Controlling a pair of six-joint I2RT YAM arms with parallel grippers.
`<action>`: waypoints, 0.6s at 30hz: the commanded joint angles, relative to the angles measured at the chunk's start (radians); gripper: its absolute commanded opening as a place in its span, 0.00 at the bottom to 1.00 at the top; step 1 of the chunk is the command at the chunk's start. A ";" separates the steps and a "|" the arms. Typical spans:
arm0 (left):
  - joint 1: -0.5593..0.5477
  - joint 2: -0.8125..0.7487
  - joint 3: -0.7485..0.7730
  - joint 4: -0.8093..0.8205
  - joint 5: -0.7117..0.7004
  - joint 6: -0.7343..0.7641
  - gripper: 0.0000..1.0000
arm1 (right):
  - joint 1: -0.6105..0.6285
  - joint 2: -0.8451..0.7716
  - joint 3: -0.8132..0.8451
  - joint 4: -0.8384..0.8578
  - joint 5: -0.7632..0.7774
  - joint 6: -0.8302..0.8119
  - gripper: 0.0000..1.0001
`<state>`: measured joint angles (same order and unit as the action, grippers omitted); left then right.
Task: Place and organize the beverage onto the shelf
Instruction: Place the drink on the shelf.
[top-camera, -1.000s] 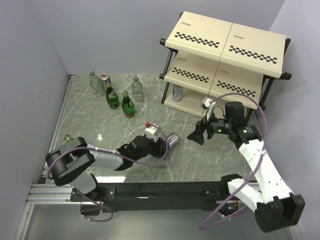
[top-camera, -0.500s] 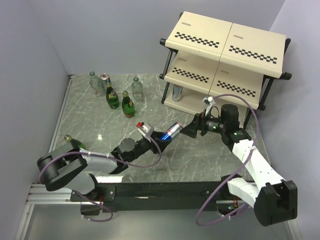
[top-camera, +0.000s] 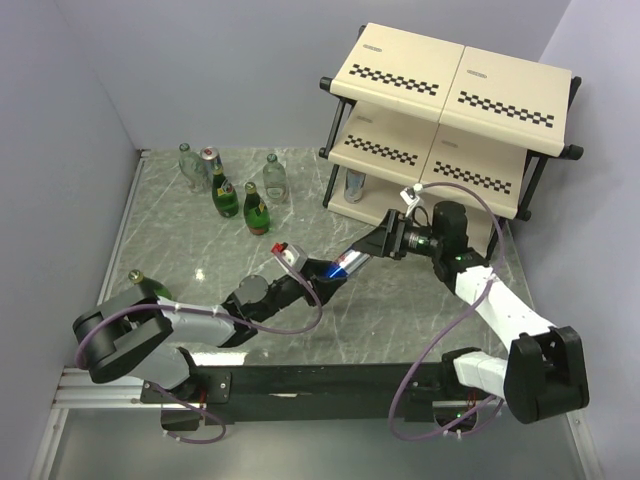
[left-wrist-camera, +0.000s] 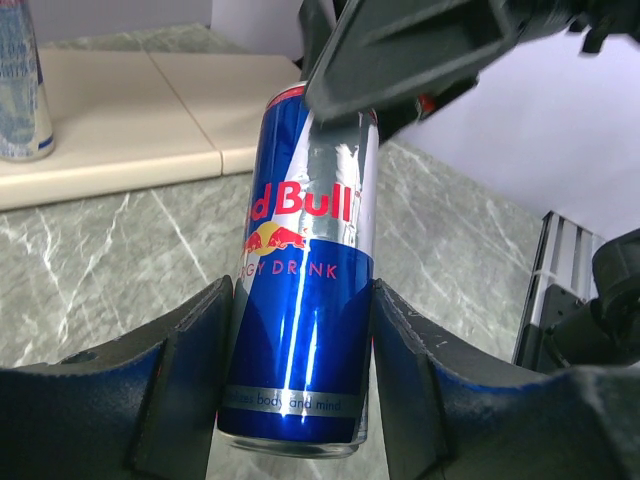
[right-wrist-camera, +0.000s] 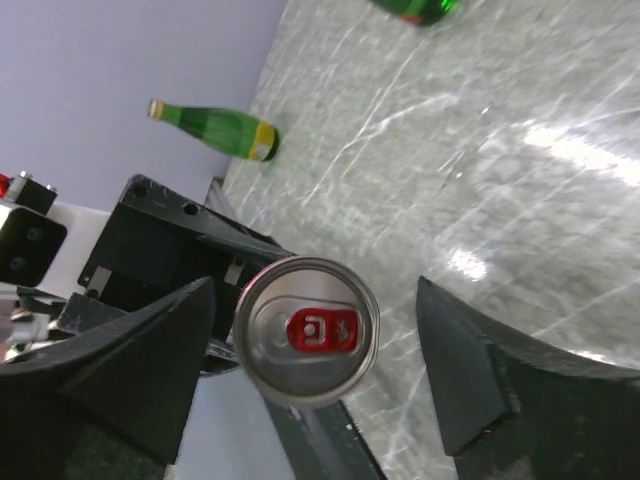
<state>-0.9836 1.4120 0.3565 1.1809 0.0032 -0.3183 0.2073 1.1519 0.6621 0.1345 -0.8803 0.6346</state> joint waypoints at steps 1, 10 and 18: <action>-0.006 -0.007 0.070 0.158 0.024 0.005 0.00 | 0.027 0.023 0.036 0.062 -0.042 0.053 0.83; -0.006 0.033 0.116 0.088 0.023 0.002 0.04 | 0.029 0.003 0.114 -0.083 -0.037 -0.094 0.14; -0.006 -0.025 0.096 -0.101 -0.028 -0.010 0.91 | 0.037 -0.024 0.352 -0.426 0.251 -0.600 0.01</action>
<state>-0.9844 1.4403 0.4618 1.1027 -0.0021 -0.3290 0.2447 1.1614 0.9218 -0.1886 -0.7647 0.2771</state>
